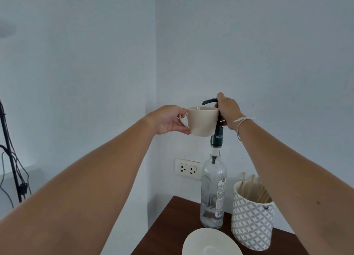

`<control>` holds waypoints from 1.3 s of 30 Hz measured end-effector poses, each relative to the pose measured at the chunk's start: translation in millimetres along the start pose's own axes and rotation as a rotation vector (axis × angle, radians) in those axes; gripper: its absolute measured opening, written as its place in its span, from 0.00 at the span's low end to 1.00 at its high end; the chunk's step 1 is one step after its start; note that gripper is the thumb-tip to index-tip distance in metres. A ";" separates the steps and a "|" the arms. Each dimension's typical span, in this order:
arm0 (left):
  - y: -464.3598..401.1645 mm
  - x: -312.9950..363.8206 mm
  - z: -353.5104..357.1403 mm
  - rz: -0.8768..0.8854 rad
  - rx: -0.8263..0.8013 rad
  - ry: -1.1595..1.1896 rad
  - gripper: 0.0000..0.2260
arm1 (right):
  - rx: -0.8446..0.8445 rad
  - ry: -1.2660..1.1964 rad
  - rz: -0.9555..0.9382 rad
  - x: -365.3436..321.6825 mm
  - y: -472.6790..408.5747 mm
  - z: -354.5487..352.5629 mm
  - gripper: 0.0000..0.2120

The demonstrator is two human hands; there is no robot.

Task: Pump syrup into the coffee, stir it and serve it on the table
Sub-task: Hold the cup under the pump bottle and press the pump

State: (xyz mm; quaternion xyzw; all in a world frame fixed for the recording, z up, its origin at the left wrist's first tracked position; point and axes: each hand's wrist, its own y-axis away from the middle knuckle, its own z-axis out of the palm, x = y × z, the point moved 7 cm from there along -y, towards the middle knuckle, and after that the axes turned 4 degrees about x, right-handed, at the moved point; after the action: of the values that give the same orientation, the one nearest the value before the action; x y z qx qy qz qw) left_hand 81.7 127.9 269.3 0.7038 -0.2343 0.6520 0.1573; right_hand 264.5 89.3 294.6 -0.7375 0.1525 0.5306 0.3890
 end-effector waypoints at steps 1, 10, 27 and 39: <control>-0.4 0.0 -0.4 0.000 0.002 -0.002 0.12 | 0.002 0.003 -0.002 -0.2 -0.2 0.2 0.16; -1.9 -0.5 -0.7 -0.004 -0.001 0.001 0.12 | 0.019 0.033 -0.034 -1.3 -1.3 -0.4 0.14; -2.8 -3.9 -1.5 -0.010 -0.007 0.006 0.11 | 0.031 0.043 -0.042 3.0 -1.6 1.0 0.14; -3.9 -7.5 -1.8 -0.011 -0.026 0.021 0.11 | 0.031 0.023 -0.032 7.5 -1.4 1.0 0.13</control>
State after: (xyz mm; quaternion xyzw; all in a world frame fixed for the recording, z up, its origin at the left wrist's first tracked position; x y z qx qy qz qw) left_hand 82.0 133.0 262.4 0.6960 -0.2372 0.6554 0.1724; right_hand 267.6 92.4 288.3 -0.7397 0.1533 0.5134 0.4070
